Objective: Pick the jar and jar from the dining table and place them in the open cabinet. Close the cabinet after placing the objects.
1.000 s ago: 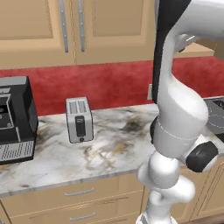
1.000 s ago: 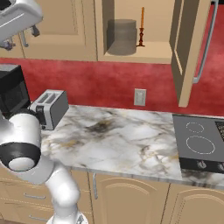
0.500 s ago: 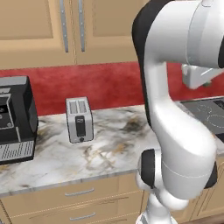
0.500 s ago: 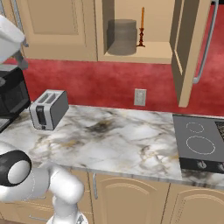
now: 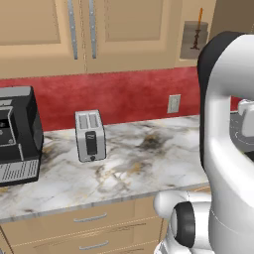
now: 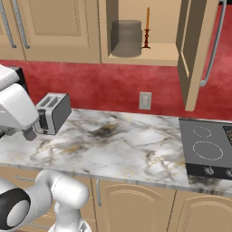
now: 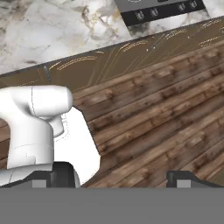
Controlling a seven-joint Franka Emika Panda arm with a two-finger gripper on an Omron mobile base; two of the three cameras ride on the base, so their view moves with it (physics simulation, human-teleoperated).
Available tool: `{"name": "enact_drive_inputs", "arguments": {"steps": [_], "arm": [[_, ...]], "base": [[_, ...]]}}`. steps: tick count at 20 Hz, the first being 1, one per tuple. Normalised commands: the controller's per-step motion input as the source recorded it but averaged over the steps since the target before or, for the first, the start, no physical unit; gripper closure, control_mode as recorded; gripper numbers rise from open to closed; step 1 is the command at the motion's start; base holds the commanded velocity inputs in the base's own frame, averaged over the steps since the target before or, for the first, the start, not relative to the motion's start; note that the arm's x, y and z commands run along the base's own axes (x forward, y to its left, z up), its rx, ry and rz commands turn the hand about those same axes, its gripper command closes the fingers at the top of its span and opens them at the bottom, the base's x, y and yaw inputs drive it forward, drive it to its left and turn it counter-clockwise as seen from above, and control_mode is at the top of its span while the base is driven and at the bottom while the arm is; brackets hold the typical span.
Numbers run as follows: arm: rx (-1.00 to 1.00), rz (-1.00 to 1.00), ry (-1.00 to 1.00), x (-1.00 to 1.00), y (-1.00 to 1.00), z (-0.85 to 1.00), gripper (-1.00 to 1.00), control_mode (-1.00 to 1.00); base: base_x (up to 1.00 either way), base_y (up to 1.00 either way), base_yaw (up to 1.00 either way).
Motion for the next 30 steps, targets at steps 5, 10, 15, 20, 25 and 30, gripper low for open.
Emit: {"name": "enact_drive_inputs", "arguments": {"steps": [5, 10, 15, 20, 25, 30], "arm": [[0.3, -0.35, -0.08, 0.0, 0.07, -0.53, -1.0, -1.0], [0.0, 0.0, 0.0, 0.0, 0.0, 0.0, -1.0, -1.0], [0.0, -0.01, -0.01, -0.1, -0.04, 0.0, -1.0, 1.0], [0.0, 0.0, 0.0, 0.0, 0.0, 0.0, -1.0, 1.0], [0.0, 0.0, 0.0, 0.0, 0.0, 0.0, -1.0, 1.0], [0.0, 0.0, 0.0, 0.0, 0.0, 0.0, -1.0, 1.0]], "base": [[0.0, 0.0, 0.0], [0.0, 0.0, 0.0], [-0.77, -0.32, -0.35], [-0.8, -0.28, -0.69], [-0.04, -0.65, -0.83], [0.02, -0.71, -0.84]]}}
